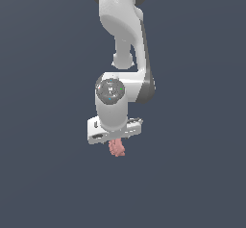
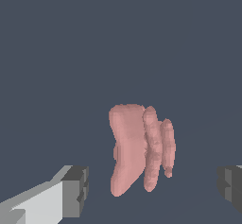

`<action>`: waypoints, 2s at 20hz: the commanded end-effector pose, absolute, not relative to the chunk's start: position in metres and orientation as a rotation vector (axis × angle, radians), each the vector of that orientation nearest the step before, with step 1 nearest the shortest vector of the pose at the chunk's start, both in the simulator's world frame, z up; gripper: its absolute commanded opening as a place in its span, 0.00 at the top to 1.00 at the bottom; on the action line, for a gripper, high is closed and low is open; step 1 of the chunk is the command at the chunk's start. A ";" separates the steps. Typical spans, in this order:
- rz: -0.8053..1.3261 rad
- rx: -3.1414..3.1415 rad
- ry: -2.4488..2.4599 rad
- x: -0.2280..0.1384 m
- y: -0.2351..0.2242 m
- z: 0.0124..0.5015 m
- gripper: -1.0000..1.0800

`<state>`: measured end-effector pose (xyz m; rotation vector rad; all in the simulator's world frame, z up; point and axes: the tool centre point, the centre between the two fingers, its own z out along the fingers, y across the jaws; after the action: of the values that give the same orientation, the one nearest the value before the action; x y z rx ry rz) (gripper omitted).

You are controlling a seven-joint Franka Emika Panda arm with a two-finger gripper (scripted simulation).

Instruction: Pick up the object and move it to a goal position.

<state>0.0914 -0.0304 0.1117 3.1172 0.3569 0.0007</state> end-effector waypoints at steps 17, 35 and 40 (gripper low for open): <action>0.000 3.118 0.386 0.095 -0.031 0.064 0.04; 0.000 3.118 0.387 0.097 -0.031 0.056 1.00; 0.000 3.118 0.387 0.096 -0.030 0.061 1.00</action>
<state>0.0961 -0.0303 0.0577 3.1178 0.3870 -0.0022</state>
